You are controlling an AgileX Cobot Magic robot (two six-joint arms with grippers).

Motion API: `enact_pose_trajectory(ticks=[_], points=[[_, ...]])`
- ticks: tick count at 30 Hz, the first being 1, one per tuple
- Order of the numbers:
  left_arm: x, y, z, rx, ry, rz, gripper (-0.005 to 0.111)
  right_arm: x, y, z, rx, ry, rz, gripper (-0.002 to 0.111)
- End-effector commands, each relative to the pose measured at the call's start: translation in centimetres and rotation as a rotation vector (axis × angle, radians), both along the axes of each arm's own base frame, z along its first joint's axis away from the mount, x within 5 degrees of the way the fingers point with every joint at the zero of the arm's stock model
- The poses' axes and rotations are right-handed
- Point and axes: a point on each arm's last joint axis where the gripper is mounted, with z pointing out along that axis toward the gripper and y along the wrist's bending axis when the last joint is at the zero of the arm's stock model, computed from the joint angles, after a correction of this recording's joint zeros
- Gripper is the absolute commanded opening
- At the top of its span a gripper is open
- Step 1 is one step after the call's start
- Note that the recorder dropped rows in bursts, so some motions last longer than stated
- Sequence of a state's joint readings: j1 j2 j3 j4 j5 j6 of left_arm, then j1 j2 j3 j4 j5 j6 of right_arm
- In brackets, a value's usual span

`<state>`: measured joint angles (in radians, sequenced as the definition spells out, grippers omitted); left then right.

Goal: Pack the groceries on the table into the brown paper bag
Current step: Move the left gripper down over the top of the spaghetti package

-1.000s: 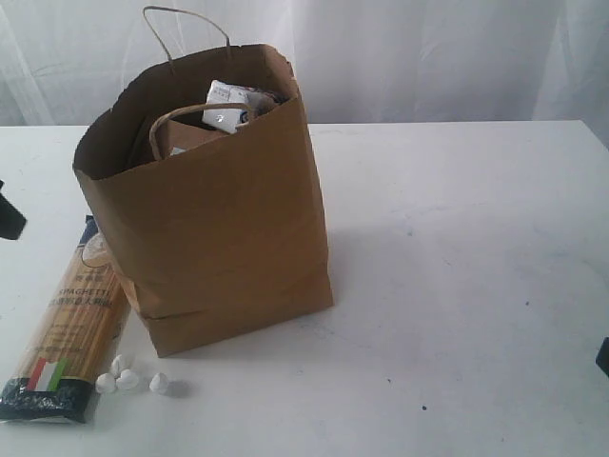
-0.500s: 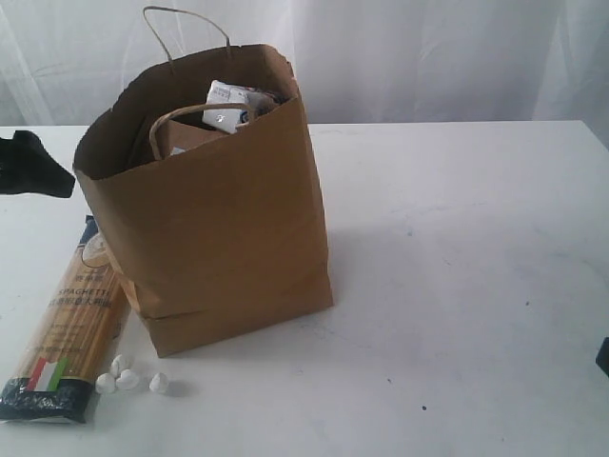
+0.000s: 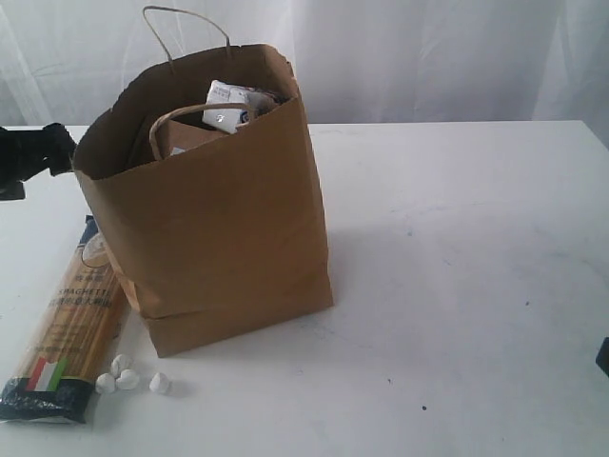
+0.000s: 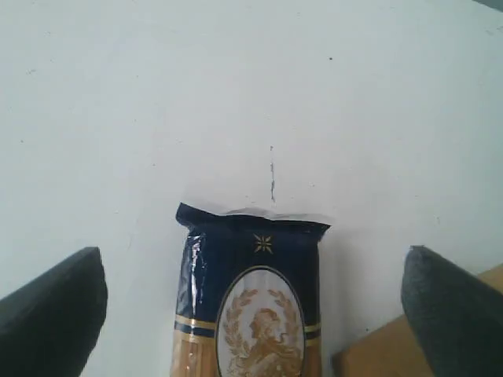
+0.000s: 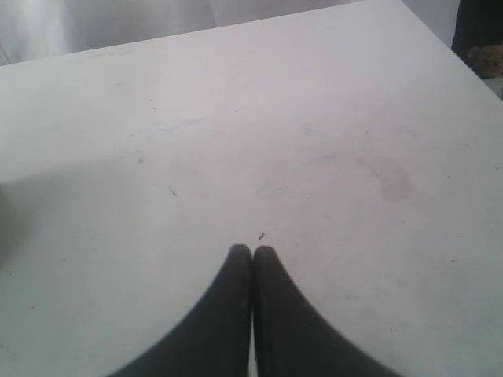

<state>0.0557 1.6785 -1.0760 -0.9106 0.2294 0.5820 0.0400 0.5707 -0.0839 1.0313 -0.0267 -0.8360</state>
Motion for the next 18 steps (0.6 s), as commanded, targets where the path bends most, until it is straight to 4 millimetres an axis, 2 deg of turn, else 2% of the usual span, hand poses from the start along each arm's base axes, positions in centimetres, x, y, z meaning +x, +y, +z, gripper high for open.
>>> enact_pose_trajectory(ticks=[1,4,7,12,18], points=[[-0.3,-1.5,-1.3,0.094,0.007,-0.258,0.105,0.0,0.0,-0.1,-0.002,0.005,0.000,0.000],[0.1,-2.9,-2.6,0.180,0.007,-0.315,0.105,0.0,0.0,-0.1,-0.003,0.003,-0.003,0.000],[0.2,-3.6,-2.9,0.208,0.001,-0.333,0.105,0.0,-0.2,0.0,-0.009,-0.006,-0.016,0.000],[0.5,-3.8,-3.4,0.290,-0.016,-0.351,0.105,0.0,-0.2,0.0,-0.009,-0.006,-0.016,0.000],[0.8,-4.0,-5.6,0.279,0.044,-0.350,0.105,0.0,-0.1,-0.1,-0.008,-0.005,-0.014,0.000]])
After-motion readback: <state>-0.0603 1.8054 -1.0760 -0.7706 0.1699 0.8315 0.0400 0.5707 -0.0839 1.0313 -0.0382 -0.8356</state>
